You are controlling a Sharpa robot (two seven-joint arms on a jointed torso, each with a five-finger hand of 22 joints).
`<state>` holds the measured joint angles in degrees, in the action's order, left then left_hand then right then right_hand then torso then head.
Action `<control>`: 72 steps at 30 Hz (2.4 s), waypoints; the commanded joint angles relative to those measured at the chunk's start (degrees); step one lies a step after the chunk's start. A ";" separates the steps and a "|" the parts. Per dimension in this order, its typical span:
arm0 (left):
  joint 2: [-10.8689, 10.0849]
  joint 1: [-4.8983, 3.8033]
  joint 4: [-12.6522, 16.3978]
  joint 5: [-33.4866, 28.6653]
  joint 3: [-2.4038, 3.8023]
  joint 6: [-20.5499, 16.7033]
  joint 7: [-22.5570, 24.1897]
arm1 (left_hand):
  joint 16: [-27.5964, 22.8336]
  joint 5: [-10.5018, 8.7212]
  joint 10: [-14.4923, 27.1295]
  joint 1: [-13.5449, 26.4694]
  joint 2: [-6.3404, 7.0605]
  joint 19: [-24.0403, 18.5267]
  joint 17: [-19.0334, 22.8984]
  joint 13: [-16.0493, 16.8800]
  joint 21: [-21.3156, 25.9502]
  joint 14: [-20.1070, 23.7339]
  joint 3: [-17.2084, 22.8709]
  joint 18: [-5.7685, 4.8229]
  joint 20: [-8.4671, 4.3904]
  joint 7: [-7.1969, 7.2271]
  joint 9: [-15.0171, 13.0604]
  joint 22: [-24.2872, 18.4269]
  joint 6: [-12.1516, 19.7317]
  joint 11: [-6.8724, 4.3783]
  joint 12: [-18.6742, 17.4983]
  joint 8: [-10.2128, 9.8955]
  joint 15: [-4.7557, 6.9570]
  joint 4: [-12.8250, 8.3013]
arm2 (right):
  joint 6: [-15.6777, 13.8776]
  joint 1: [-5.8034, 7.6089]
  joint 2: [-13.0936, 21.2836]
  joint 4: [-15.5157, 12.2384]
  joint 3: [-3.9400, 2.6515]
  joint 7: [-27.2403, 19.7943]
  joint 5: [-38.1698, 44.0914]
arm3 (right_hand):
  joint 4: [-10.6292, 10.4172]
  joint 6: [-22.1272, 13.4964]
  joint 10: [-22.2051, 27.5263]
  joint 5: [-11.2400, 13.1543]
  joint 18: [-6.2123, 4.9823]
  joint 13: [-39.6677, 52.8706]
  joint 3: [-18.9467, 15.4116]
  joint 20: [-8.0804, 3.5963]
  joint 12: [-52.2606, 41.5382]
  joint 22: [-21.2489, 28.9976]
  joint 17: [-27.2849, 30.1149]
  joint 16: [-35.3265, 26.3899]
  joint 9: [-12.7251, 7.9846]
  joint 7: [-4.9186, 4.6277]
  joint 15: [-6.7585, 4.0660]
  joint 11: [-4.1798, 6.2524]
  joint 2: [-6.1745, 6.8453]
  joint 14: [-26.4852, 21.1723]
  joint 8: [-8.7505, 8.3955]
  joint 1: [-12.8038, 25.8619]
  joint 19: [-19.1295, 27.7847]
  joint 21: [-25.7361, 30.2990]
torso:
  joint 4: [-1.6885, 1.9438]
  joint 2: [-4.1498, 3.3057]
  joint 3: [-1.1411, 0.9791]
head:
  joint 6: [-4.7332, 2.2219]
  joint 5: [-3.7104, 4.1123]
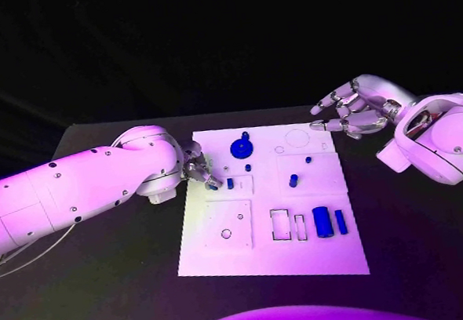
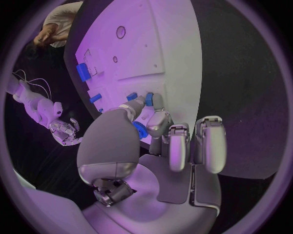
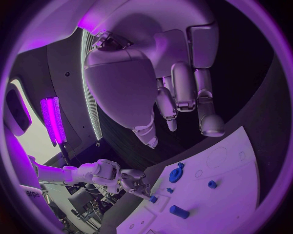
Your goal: Assemble the parts on the task board
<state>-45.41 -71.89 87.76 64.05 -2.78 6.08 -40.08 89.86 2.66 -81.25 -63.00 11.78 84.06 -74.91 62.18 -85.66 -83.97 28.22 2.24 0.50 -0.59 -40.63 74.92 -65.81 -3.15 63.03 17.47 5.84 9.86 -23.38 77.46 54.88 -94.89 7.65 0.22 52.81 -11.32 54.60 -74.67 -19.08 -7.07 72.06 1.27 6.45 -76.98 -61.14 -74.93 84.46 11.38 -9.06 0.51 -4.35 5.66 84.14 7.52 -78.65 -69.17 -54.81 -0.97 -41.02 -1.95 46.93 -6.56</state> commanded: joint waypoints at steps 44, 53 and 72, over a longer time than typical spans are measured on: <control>0.14 0.01 -0.40 -1.05 0.04 1.22 -1.99 | 0.14 0.15 -0.44 0.82 -1.95 2.70 -15.09 0.02 -0.38 -6.03 -9.41 -0.61 -0.33 -0.03 0.13 8.10 -1.12 -0.04 0.74 -0.34 0.36 4.99 | 0.34 -0.03 0.17 -0.22 0.00 -0.43 0.46 | -0.01 0.07 0.42 -0.23 -0.87 -0.14 -0.38 -0.09 0.29 0.09 -3.52 -0.29 0.07 0.15 -0.33 0.10 -0.50 2.30 0.33 0.04 0.25 0.31 | 0.01 0.00 0.01 | -0.02 -0.02; 0.22 0.01 -0.38 -1.06 0.04 0.56 -1.99 | 0.14 0.14 -0.46 0.72 -2.54 2.73 -15.09 0.06 -0.41 -6.03 -12.34 -0.62 -0.30 -0.06 0.10 8.20 -1.21 0.00 0.93 -0.44 0.34 6.33 | 0.35 -0.03 0.21 -0.23 0.00 -0.43 0.46 | -0.01 0.07 0.42 -0.23 -0.87 -0.14 -0.38 -0.09 0.29 0.09 -3.52 -0.29 0.07 0.15 -0.33 0.10 -0.50 2.30 0.33 0.04 0.25 0.31 | 0.00 -0.01 0.03 | -0.05 -0.03; -1.74 -0.12 1.32 -4.27 1.21 -3.39 -1.34 | 0.14 0.16 1.44 -0.26 -2.92 1.58 -15.09 -2.81 1.05 -6.03 -17.26 -0.06 -0.23 -0.60 -0.01 5.82 0.13 0.41 -1.86 -1.04 0.05 6.63 | 0.35 -0.03 0.14 0.06 0.00 -0.46 0.46 | -0.07 0.03 0.46 -0.22 -0.91 -0.20 -0.45 -0.09 0.32 0.24 -3.47 -0.32 0.07 0.14 -0.33 0.10 -0.47 2.29 0.34 0.10 0.36 0.53 | -0.01 0.09 0.01 | -0.45 0.10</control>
<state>-47.00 -71.92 88.69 61.85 -1.67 4.91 -40.08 89.86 2.65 -79.95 -63.17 9.03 84.05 -74.95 59.51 -84.73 -84.17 11.03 2.25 0.51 -1.29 -40.58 74.91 -65.94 -2.73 61.32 16.58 6.03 16.44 -23.39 77.46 55.06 -94.87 7.65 0.20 52.81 -11.48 54.60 -74.67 -19.08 -7.07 71.90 1.11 6.45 -76.98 -60.95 -74.95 84.46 11.39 -9.06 0.51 -4.35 5.66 84.14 7.52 -78.65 -69.17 -54.46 -0.97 -40.97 -1.92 46.59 -6.49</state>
